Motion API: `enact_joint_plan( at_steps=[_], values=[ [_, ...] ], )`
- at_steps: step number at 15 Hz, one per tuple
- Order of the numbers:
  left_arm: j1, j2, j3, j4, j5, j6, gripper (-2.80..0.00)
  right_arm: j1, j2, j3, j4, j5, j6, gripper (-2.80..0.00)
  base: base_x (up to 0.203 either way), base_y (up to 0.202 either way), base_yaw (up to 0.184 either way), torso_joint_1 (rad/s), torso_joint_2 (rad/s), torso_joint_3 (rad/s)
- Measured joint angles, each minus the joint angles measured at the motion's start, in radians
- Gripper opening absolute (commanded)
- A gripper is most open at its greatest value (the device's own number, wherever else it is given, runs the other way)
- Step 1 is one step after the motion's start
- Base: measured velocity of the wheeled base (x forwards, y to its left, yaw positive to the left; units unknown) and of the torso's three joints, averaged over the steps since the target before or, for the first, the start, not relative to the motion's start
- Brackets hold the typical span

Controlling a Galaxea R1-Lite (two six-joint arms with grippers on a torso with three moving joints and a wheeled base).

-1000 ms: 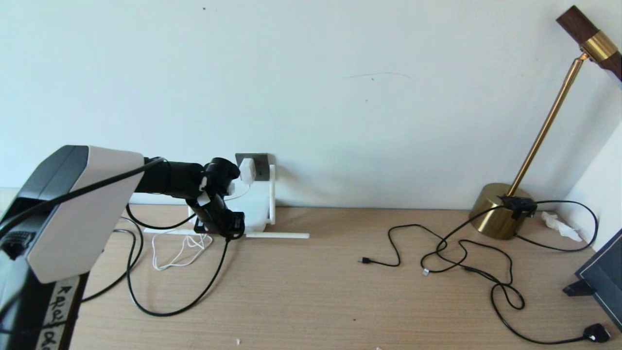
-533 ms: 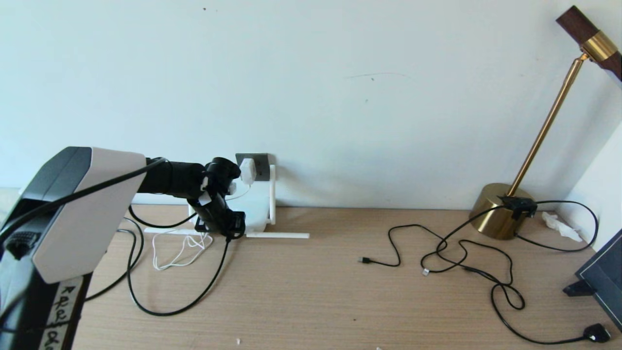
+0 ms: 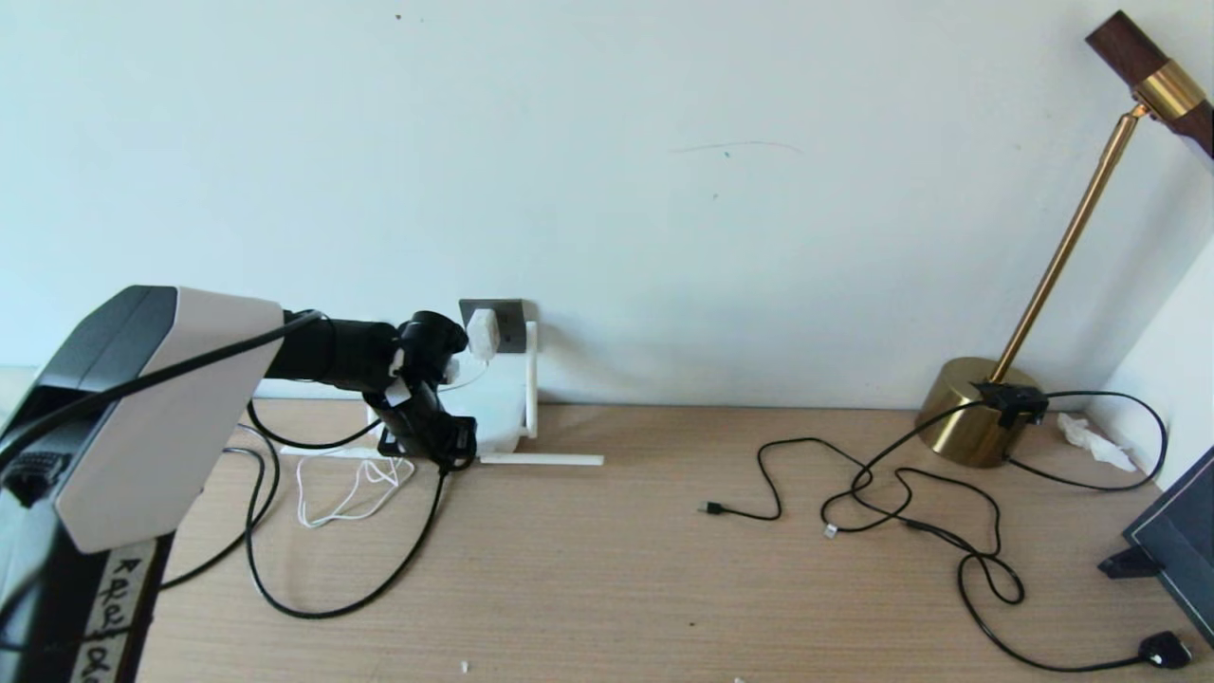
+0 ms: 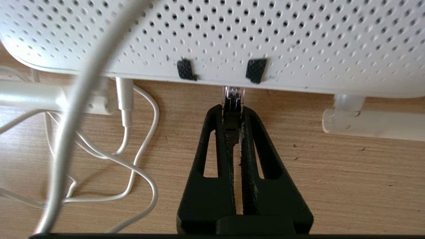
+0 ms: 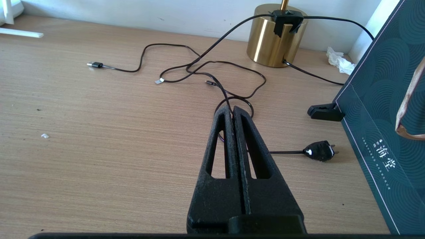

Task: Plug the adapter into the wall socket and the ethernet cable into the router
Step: Align cable and router interface

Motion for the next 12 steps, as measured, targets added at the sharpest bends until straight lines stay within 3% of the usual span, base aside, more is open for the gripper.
enact_joint_plan(
  at_steps=[12],
  values=[
    [-0.015,-0.009,0.0,0.006,-0.001,0.001,-2.8,0.0,0.0,0.0,0.0,0.0,0.0,-2.8,0.0,0.0,0.0,0.0,0.0,0.0]
  ],
)
